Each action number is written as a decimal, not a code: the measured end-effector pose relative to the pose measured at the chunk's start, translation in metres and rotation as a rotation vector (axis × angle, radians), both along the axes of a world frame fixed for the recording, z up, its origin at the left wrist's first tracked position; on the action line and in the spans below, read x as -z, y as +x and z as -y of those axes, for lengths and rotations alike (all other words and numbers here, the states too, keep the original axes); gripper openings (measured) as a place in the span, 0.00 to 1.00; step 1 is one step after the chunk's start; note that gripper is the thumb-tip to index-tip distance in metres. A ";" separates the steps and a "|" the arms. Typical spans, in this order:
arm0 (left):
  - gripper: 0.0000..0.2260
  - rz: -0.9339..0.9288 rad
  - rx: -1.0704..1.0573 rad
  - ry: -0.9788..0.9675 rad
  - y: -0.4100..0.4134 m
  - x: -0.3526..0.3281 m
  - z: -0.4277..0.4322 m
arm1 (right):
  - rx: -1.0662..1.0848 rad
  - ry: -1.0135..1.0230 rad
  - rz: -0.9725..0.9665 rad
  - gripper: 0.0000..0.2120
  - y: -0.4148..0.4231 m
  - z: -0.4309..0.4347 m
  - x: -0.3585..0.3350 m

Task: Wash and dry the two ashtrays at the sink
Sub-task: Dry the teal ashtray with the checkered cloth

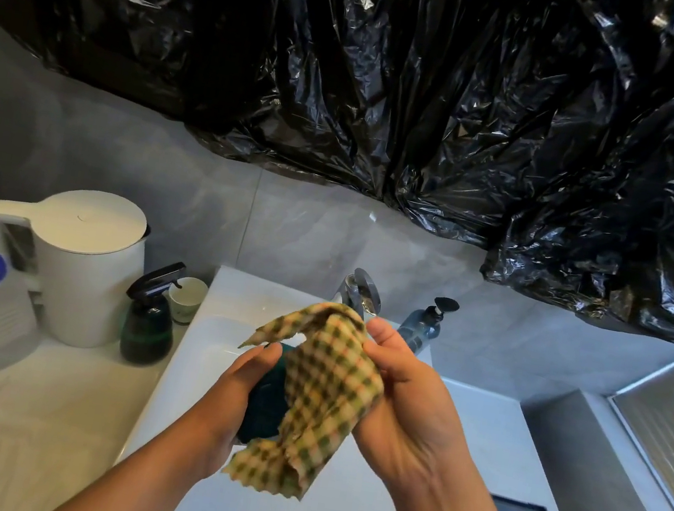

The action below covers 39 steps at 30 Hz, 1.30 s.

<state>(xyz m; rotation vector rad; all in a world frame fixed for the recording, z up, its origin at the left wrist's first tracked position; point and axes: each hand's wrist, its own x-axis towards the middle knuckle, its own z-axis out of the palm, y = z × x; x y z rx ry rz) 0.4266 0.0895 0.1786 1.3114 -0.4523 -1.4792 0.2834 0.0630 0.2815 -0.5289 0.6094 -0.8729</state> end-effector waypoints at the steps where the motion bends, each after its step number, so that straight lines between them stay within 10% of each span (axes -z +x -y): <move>1: 0.21 -0.011 -0.004 0.009 0.000 0.000 0.000 | 0.004 0.029 0.036 0.16 0.001 0.001 0.004; 6: 0.21 -0.026 0.049 -0.022 0.000 -0.010 -0.003 | 0.145 -0.043 -0.466 0.18 0.006 0.000 0.028; 14: 0.22 -0.050 0.027 -0.001 -0.002 -0.018 -0.005 | 0.028 -0.841 -1.296 0.12 0.008 -0.012 0.045; 24: 0.23 -0.041 0.104 -0.040 -0.005 -0.013 -0.005 | 0.102 -1.037 -1.248 0.20 0.011 -0.030 0.046; 31: 0.26 -0.030 0.061 -0.004 -0.001 -0.013 -0.004 | 0.145 -0.363 -0.496 0.19 0.011 -0.019 0.005; 35: 0.23 -0.072 0.068 -0.004 -0.001 -0.017 -0.006 | 0.156 -0.384 -0.751 0.23 0.012 -0.008 0.035; 39: 0.21 -0.094 0.052 -0.019 0.000 -0.022 -0.008 | 0.072 -0.821 -1.208 0.19 0.011 -0.010 0.048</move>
